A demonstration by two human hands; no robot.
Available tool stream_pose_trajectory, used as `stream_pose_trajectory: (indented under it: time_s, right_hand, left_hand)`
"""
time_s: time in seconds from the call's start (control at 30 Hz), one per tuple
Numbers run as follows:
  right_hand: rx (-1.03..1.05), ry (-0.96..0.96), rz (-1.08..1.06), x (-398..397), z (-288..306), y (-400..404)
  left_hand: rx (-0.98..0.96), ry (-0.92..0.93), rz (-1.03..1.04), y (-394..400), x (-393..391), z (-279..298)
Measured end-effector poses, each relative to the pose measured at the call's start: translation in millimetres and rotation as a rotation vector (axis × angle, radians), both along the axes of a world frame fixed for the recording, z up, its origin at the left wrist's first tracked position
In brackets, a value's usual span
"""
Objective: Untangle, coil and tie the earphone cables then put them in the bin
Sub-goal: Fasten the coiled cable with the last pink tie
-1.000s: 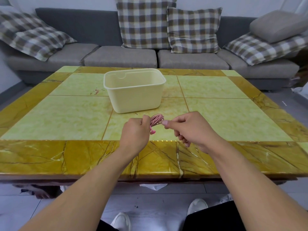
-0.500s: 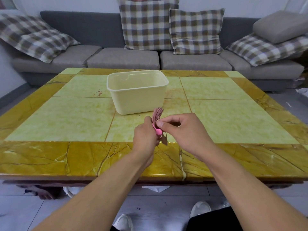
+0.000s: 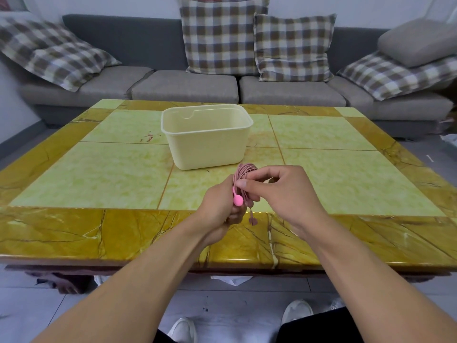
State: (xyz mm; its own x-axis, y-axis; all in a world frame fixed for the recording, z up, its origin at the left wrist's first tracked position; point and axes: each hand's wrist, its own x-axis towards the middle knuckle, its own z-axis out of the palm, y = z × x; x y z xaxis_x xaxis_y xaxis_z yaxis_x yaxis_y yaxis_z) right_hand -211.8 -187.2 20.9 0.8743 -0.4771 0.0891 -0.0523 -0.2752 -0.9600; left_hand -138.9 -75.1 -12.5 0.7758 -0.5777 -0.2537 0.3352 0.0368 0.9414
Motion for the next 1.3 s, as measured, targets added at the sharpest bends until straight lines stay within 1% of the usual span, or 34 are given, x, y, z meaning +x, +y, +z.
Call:
stream_pose_trajectory:
  time_s: [0.1,0.27,0.4,0.5,0.53,0.67,0.77,0.87,1.0,1.13,1.23,1.27,1.3]
  right_hand:
    - [0.037,0.007,0.018,0.4,-1.2,-1.9]
    - [0.036,0.018,0.026,0.6,-2.3,-1.2]
    - [-0.003,0.033,0.0,3.7,-4.8,0.7]
    - [-0.011,0.065,0.022,4.9,-7.0,0.0]
    - [0.005,0.068,0.024,4.8,-6.7,-0.7]
    - [0.153,0.05,-0.001,5.2,-5.5,-3.2]
    - [0.188,0.027,-0.038,7.6,-8.4,-1.6]
    - [0.173,-0.025,-0.087,10.4,-10.9,0.8]
    - [0.137,-0.048,-0.094,11.9,-13.4,2.3]
    - [0.107,-0.038,-0.105,10.4,-12.7,7.5]
    - [0.235,0.0,-0.066,7.1,-10.4,14.6]
    - [0.19,0.008,-0.08,8.8,-12.6,14.4]
    - [0.084,0.017,-0.105,11.1,-16.2,12.3]
  left_hand:
    - [0.018,-0.002,-0.035,1.3,2.0,-2.3]
    - [0.058,-0.055,-0.002,1.7,-0.1,1.9]
    - [0.002,0.064,0.092,-0.8,-3.1,2.5]
    - [0.075,0.055,0.102,-0.3,-2.2,1.1]
    - [0.085,0.051,0.106,0.2,-1.4,0.8]
    - [0.022,0.032,0.103,0.1,0.8,1.0]
    - [0.028,0.017,0.098,-0.2,0.8,1.8]
    - [-0.009,0.065,0.065,-0.1,-0.2,4.2]
    - [-0.047,0.106,0.038,-1.0,3.0,-0.2]
    - [-0.123,0.173,0.086,-2.0,-0.8,0.3]
    - [-0.181,0.257,0.127,-3.7,-6.0,3.2]
    - [-0.168,0.273,0.127,-3.9,-5.5,2.5]
    - [-0.143,0.28,0.125,-3.9,-3.7,0.8]
